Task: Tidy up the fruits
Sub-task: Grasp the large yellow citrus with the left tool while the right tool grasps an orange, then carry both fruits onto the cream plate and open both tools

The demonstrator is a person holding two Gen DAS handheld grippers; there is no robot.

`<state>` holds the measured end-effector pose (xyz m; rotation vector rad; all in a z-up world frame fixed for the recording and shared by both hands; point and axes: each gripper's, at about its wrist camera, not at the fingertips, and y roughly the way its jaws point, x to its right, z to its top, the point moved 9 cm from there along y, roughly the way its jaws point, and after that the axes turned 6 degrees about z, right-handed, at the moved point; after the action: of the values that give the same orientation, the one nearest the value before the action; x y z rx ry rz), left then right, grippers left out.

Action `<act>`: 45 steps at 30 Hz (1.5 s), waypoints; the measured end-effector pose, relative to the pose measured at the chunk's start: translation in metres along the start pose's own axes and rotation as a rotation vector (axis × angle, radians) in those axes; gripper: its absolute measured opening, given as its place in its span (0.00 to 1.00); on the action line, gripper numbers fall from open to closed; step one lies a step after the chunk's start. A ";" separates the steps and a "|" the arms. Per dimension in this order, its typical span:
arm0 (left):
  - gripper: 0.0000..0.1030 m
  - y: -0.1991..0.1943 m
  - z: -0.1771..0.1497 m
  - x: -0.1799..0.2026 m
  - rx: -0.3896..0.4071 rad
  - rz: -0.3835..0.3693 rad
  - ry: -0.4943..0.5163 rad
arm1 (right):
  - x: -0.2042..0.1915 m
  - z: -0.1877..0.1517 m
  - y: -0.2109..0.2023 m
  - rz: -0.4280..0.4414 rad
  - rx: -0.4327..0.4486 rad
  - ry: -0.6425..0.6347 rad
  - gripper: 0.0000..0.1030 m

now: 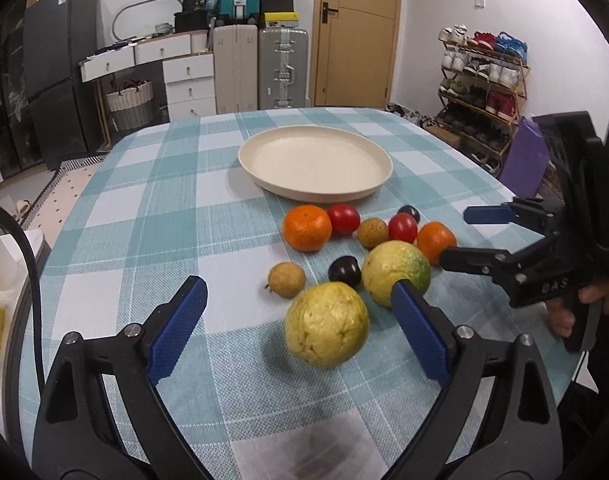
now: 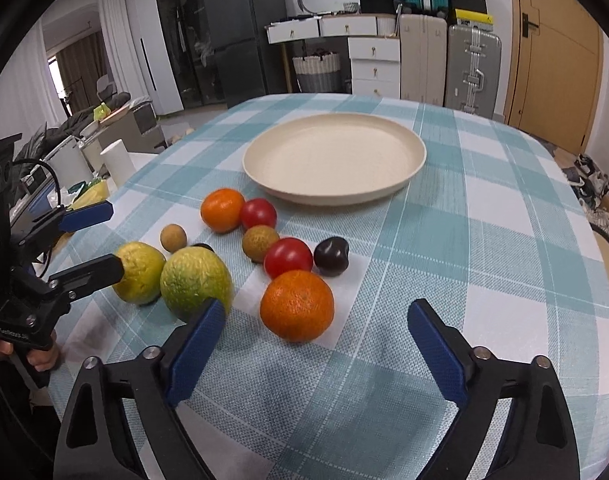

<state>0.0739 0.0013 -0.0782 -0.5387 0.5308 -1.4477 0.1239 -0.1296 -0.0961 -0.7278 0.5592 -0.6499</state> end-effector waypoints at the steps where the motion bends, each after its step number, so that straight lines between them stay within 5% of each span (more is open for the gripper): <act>1: 0.87 0.001 -0.002 0.001 -0.010 -0.009 0.004 | 0.001 -0.001 0.002 0.005 -0.007 0.007 0.85; 9: 0.76 0.011 -0.017 0.011 -0.094 -0.028 0.054 | 0.001 -0.006 0.011 0.047 -0.056 0.037 0.70; 20: 0.45 0.020 -0.023 0.020 -0.150 -0.086 0.068 | -0.003 -0.002 0.014 0.069 -0.051 0.045 0.53; 25: 0.45 0.019 -0.022 0.019 -0.143 -0.103 0.059 | -0.007 -0.002 0.015 0.091 -0.052 0.044 0.41; 45: 0.45 0.003 0.049 -0.009 0.057 -0.056 -0.056 | 0.000 0.034 -0.015 0.070 0.110 0.048 0.40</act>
<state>0.1071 0.0117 -0.0422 -0.5508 0.4315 -1.4926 0.1411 -0.1237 -0.0639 -0.5889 0.5855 -0.6295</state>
